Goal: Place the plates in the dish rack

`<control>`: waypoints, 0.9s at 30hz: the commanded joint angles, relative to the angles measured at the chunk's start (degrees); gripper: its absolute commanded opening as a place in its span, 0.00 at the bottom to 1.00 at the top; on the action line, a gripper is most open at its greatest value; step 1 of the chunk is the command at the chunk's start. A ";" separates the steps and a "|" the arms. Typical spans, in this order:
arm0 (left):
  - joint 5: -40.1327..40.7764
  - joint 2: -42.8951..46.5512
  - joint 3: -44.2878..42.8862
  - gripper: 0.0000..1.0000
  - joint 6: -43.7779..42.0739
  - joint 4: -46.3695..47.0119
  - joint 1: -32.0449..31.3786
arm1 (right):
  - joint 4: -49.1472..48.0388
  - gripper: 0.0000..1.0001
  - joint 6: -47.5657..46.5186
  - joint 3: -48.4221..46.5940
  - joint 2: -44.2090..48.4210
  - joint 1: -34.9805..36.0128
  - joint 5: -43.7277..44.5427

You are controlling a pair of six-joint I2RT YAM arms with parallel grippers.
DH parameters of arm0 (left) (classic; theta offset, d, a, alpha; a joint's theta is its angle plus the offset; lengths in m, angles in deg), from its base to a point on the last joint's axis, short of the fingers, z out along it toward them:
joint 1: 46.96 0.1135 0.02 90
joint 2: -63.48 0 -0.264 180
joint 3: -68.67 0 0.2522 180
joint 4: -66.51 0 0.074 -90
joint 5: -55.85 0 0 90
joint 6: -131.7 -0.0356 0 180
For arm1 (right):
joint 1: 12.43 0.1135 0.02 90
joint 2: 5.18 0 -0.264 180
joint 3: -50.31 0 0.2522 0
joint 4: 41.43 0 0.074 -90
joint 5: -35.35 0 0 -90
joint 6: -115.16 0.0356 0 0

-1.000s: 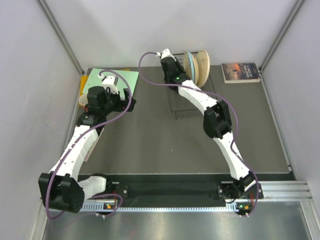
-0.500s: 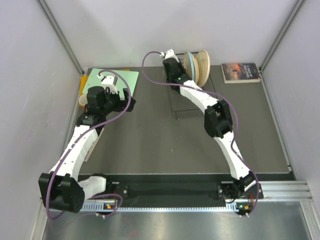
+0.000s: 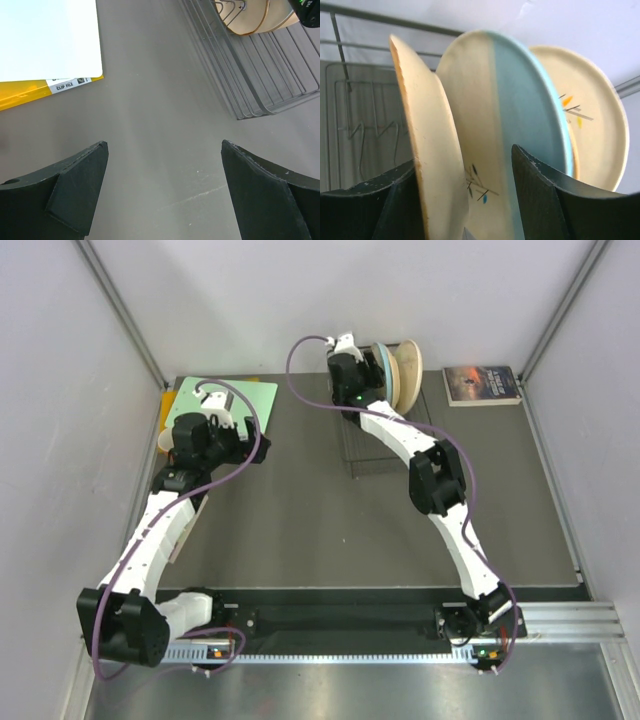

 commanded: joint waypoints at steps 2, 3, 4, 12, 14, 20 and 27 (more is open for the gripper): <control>-1.75 1.77 0.29 0.99 1.58 2.73 0.30 | -7.75 0.61 -3.24 -0.51 10.03 0.44 3.36; -1.93 1.86 0.55 0.99 1.75 3.00 0.30 | -7.75 0.61 -2.88 -0.25 11.26 0.88 2.22; -2.19 2.04 1.16 0.99 2.28 3.52 0.30 | -7.83 0.61 -3.40 0.19 13.19 1.58 2.12; -0.27 5.90 1.70 0.99 0.44 2.21 0.65 | -14.59 0.61 -9.91 4.59 19.52 2.03 5.54; 0.61 6.96 1.70 0.99 0.09 1.07 1.00 | -17.40 0.61 -11.92 4.50 20.76 2.03 5.63; 0.62 8.10 1.70 0.99 0.79 1.24 2.15 | -24.79 0.61 -17.72 6.33 25.59 2.03 4.75; 10.52 5.91 -3.82 0.99 -4.56 -1.03 2.32 | -16.32 1.00 -14.95 16.18 40.50 1.07 5.74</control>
